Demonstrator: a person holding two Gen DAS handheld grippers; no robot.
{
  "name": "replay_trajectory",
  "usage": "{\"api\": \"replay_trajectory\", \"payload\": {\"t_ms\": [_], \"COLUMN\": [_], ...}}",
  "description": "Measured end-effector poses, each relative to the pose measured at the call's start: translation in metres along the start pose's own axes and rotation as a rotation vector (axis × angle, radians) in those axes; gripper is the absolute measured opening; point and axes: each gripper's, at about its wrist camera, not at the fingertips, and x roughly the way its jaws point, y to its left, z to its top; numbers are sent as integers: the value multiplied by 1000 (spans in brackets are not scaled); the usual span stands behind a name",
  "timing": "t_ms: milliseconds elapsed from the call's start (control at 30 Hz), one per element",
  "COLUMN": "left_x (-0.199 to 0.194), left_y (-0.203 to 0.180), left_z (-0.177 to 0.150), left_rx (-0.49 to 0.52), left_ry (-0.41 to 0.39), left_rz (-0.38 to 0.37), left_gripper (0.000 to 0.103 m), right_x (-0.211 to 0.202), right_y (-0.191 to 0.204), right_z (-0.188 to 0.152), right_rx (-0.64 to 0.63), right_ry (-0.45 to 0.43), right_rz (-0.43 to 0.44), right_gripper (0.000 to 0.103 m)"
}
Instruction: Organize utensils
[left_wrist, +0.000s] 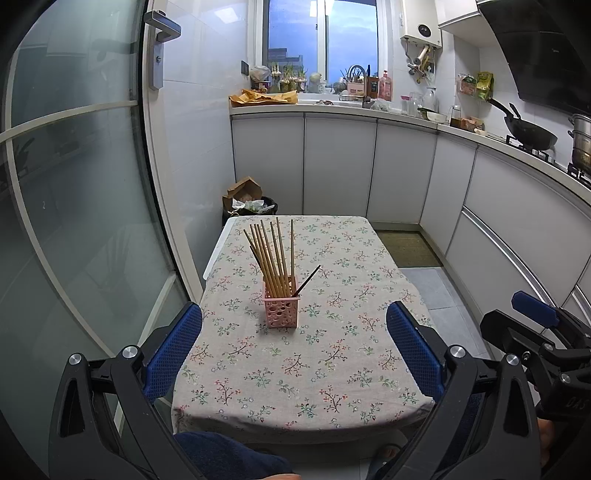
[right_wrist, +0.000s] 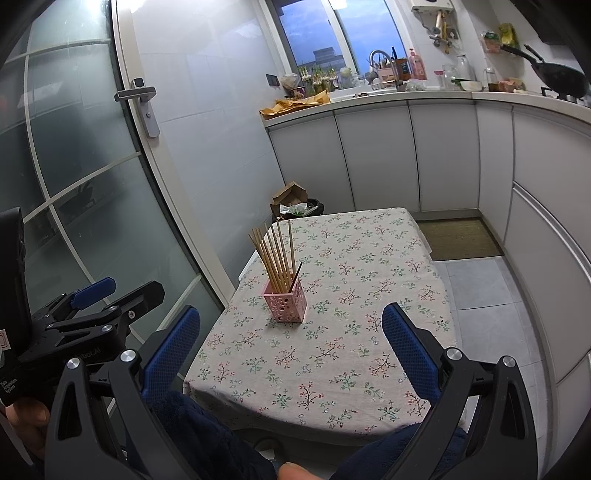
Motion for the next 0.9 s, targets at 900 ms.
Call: {"api": "replay_trajectory", "payload": {"t_ms": [900], "left_x": [-1], "left_y": [1], "left_z": [-2], "left_rx": [-6], "left_ry": [-10], "left_rz": [5], "left_gripper": [96], "right_x": [0], "right_y": [0], "right_z": [1], "right_rx": [2], "right_ry": [1], "right_rz": [1], "right_gripper": [96]}}
